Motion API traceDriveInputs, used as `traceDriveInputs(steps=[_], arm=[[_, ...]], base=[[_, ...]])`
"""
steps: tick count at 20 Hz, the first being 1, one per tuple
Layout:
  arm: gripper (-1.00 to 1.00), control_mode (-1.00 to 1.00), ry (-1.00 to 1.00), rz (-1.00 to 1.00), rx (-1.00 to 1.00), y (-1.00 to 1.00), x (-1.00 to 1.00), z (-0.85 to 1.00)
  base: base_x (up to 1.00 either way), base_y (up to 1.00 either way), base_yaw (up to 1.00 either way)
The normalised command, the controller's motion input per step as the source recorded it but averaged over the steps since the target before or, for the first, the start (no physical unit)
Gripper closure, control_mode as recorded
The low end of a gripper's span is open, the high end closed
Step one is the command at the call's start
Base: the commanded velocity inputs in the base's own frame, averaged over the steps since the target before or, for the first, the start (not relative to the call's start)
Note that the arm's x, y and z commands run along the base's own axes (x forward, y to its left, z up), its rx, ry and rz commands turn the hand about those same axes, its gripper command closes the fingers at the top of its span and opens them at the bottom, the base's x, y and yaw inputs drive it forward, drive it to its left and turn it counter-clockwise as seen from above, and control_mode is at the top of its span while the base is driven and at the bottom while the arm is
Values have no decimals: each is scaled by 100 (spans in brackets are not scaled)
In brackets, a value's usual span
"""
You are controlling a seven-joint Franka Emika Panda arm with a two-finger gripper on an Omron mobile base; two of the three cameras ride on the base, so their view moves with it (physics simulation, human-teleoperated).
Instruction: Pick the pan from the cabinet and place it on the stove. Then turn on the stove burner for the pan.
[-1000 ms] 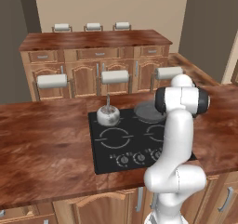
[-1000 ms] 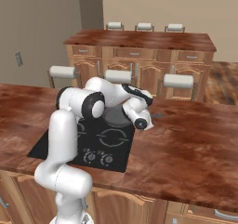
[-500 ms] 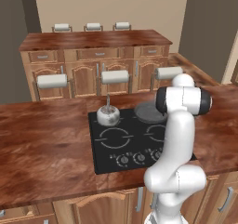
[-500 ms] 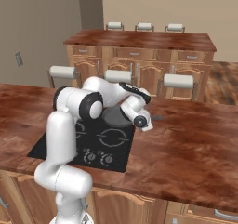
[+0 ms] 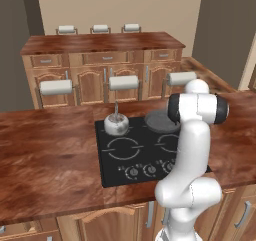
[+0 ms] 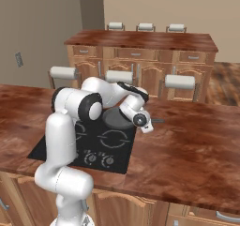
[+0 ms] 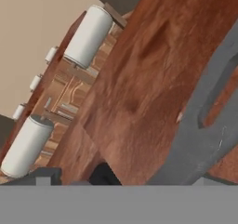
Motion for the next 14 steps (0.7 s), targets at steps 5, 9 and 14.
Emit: traceDriveInputs(steps=[5,9,14], arm=[[-100,-100,11,0,0,0,-1,1],[-100,-100,7,0,0,0,-10,4],[-100,-100,7,0,0,0,-12,6]], base=[[0,0,0],[0,0,0],[0,0,0]])
